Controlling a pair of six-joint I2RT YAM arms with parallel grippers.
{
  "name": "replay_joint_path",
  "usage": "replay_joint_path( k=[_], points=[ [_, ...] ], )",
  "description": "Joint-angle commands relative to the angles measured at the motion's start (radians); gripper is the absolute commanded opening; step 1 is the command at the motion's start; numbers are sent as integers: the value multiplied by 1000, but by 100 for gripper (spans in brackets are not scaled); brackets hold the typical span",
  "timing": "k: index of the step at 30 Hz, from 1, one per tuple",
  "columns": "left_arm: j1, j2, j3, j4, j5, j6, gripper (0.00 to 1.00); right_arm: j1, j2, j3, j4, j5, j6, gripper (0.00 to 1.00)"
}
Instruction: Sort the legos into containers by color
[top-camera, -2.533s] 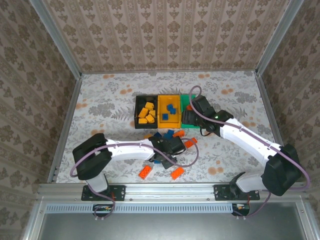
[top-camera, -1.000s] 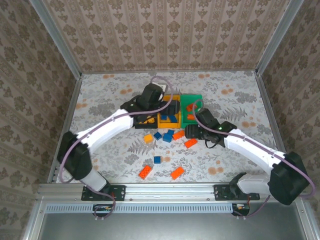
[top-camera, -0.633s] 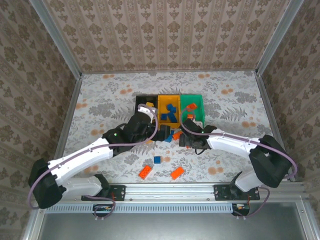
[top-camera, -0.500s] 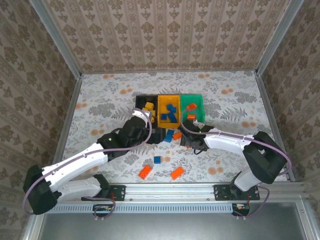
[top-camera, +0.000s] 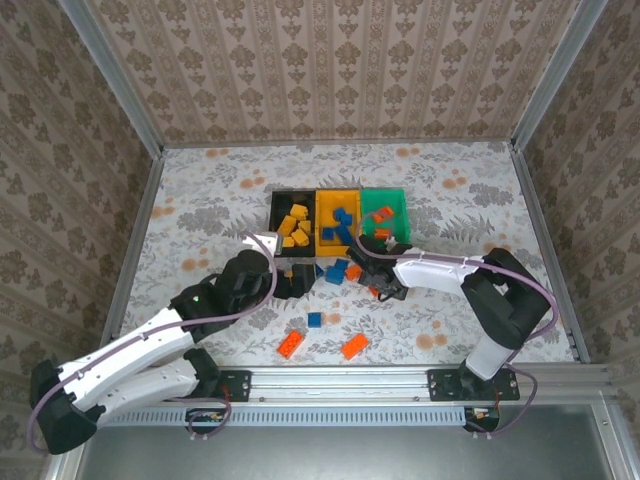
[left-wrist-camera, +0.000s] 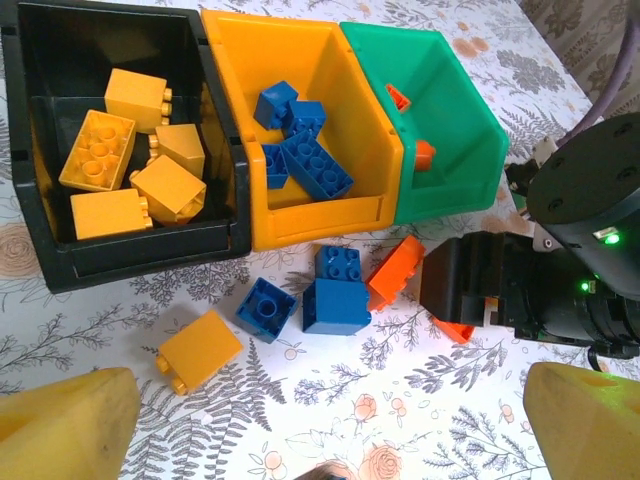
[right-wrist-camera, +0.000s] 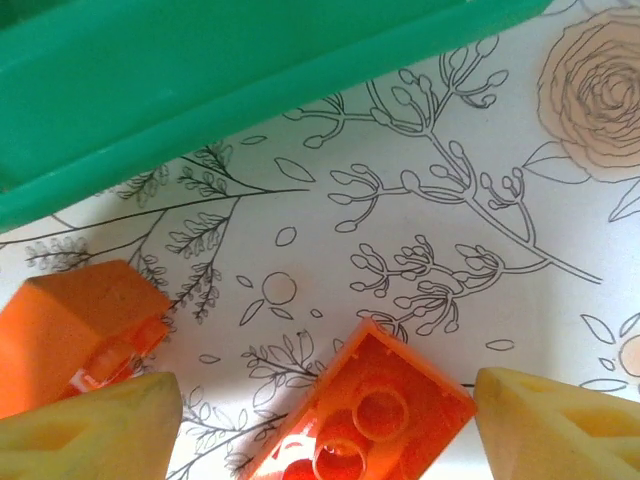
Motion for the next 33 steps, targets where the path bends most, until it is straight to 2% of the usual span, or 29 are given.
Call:
replay_joint_path(
  k=[1, 10, 14, 20, 24, 29, 33],
  points=[
    [4, -30, -29, -19, -28, -22, 100, -6, 2, -19, -67, -39, 40, 67],
    [45, -39, -43, -33, 8, -20, 100, -48, -53, -91, -53, -76, -35, 39],
    [53, -41, -50, -50, 11, -22, 100, -63, -109, -111, -40, -107, -114, 32],
    [60, -41, -74, -67, 11, -29, 100, -85, -302, -88, -122, -132, -292, 29],
    [59, -35, -85, -70, 21, -27, 100, -114, -401, 1, -172, -153, -405, 30],
    [57, -5, -76, -94, 36, -23, 100, -189, -305, 166, -148, -131, -490, 33],
    [55, 8, -65, -120, 41, -26, 100, -255, -123, 291, -96, -133, -508, 33]
  ],
)
